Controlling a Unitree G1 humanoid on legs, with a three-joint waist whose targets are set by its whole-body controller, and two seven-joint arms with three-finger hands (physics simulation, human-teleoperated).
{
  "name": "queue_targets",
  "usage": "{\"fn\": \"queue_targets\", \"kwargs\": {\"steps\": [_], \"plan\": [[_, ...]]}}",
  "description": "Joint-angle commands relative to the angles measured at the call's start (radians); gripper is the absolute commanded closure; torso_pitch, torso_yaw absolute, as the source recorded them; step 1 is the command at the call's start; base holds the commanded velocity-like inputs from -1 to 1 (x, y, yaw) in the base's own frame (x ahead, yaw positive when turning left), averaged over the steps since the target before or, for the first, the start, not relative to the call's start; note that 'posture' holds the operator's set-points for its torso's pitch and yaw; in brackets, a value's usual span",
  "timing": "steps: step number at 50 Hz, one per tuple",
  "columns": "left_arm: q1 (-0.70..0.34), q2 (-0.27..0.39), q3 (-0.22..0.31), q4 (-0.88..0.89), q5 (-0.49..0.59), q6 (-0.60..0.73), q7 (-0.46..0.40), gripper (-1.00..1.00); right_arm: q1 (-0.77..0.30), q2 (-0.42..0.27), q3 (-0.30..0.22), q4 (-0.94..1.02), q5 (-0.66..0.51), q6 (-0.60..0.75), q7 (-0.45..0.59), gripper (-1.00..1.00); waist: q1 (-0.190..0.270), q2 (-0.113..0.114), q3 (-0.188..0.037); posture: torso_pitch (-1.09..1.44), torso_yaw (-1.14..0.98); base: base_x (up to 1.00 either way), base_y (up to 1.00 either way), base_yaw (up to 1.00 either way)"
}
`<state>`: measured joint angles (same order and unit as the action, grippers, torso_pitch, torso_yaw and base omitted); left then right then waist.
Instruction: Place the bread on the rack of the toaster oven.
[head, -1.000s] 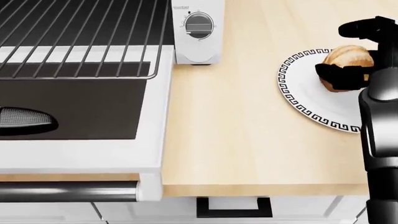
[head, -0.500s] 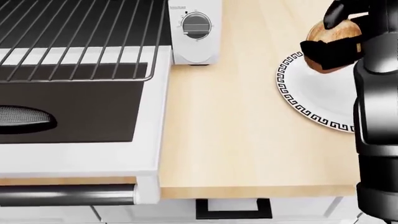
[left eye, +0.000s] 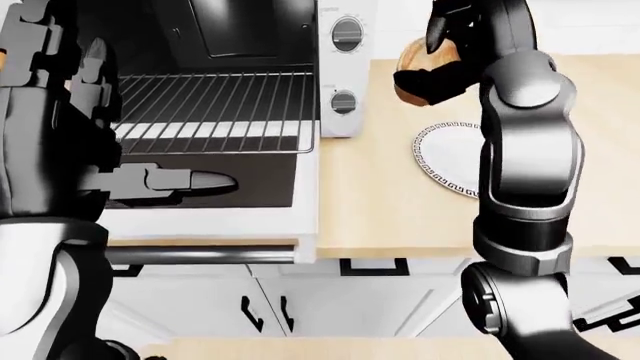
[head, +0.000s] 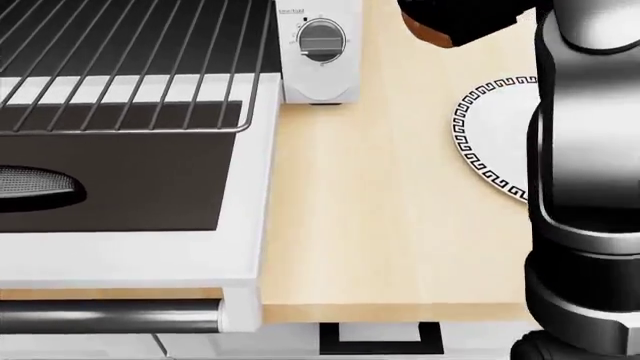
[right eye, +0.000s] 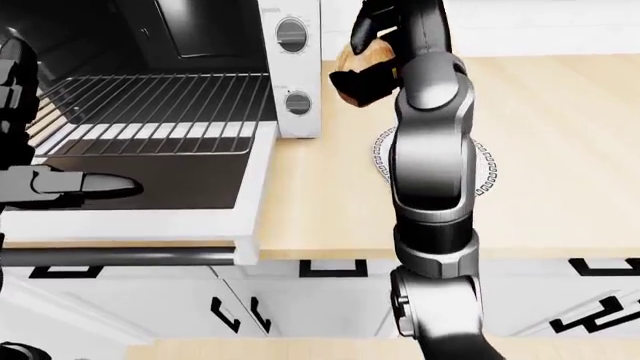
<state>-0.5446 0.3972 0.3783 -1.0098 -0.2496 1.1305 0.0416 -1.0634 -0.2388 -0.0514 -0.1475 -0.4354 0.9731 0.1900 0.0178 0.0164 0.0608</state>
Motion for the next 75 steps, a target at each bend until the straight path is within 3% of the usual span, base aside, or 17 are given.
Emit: {"fn": "queue_targets", "kwargs": {"steps": [1, 16, 30, 50, 64, 75], "plan": [[-0.027, 0.013, 0.002, -0.009, 0.0, -0.025, 0.012, -1.0, -0.044, -0.002, 0.005, -0.044, -0.011, -0.006, 0.017, 1.0, 0.002, 0.002, -0.026, 0.0, 0.06, 0.0, 0.0, 0.0], [-0.009, 0.021, 0.016, -0.016, -0.02, -0.037, 0.019, -1.0, -0.159, 0.095, 0.064, -0.068, -0.004, 0.045, 0.137, 1.0, 0.042, 0.011, -0.024, 0.0, 0.14, 0.0, 0.0, 0.0], [0.007, 0.012, 0.022, -0.022, -0.033, -0.047, 0.03, -1.0, -0.27, 0.142, 0.072, 0.089, 0.004, -0.039, 0.196, 1.0, 0.106, 0.015, -0.028, 0.0, 0.21, 0.0, 0.0, 0.0], [0.013, 0.047, 0.08, -0.037, -0.116, -0.028, 0.066, -1.0, -0.34, 0.213, 0.061, 0.387, 0.112, -0.249, 0.107, 1.0, 0.245, 0.038, -0.044, 0.0, 0.31, 0.0, 0.0, 0.0], [0.044, 0.068, 0.067, -0.037, -0.109, -0.058, 0.075, -1.0, -0.367, 0.232, 0.068, 0.507, 0.164, -0.332, 0.052, 1.0, 0.347, 0.053, -0.055, 0.0, 0.37, 0.0, 0.0, 0.0], [0.071, 0.055, 0.06, -0.037, -0.075, -0.083, 0.049, -1.0, -0.374, 0.233, 0.067, 0.593, 0.182, -0.389, 0.015, 1.0, 0.39, 0.055, -0.064, 0.0, 0.37, 0.0, 0.0, 0.0]]}}
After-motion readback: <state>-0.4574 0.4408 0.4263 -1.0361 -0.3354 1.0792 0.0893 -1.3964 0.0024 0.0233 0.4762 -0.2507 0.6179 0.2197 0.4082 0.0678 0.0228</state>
